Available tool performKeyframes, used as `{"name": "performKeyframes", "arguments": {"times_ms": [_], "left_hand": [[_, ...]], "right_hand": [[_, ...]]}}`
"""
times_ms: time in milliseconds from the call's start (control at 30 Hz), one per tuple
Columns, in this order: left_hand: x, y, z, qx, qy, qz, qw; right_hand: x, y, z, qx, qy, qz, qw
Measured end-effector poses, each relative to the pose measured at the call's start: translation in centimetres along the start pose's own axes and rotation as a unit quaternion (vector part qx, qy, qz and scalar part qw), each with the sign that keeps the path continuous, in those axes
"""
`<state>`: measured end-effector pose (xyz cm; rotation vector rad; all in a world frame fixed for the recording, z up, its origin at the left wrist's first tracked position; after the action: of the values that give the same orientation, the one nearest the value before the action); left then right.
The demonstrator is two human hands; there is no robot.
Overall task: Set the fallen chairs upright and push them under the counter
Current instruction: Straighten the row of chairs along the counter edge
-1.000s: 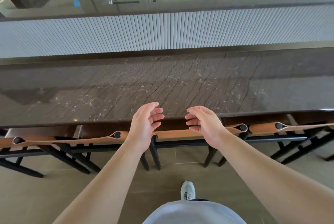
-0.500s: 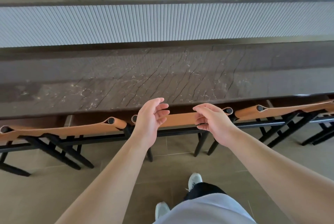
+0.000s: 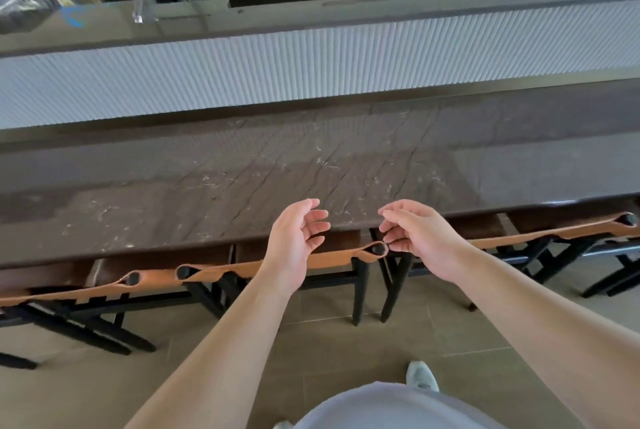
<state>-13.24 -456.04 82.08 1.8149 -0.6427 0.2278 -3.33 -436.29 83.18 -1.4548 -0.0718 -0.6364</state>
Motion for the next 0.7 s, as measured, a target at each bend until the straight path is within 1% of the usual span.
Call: {"name": "performKeyframes", "arguments": {"times_ms": [133,300,433,533,700], "left_hand": [[-1.6,-3.6,-7.2,-0.014,0.01,0.021,1.0],[-2.3,-6.2,-12.8,0.002,0.041,0.022,0.999],[-2.1,-7.9,-14.7,-0.008,0.083,0.033,0.996],[-2.1,-8.8,-15.1,-0.011,0.123,0.048,0.991],[-2.7,-9.9,-14.6,-0.021,0.135,0.044,0.99]], "right_hand": [[-2.2,2.0,7.1,-0.024,-0.007,-0.026,0.999],[-4.1,3.9,13.9,-0.034,-0.028,-0.043,0.998],[-5.4,4.8,17.2,-0.039,-0.04,-0.056,0.997],[-6.1,5.5,18.3,-0.043,-0.044,-0.067,0.996],[-6.6,6.8,18.3,-0.066,-0.052,-0.083,0.993]]}}
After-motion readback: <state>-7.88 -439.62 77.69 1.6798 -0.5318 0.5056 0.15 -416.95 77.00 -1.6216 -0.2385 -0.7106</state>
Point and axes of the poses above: each hand's wrist, its own x-axis away from the middle knuckle, its own z-axis out of the back of the hand, y = z × x, the point moved 3 cm from there along -x, towards the middle knuckle, and after that the axes turned 7 degrees about x, right-handed, at the moved point
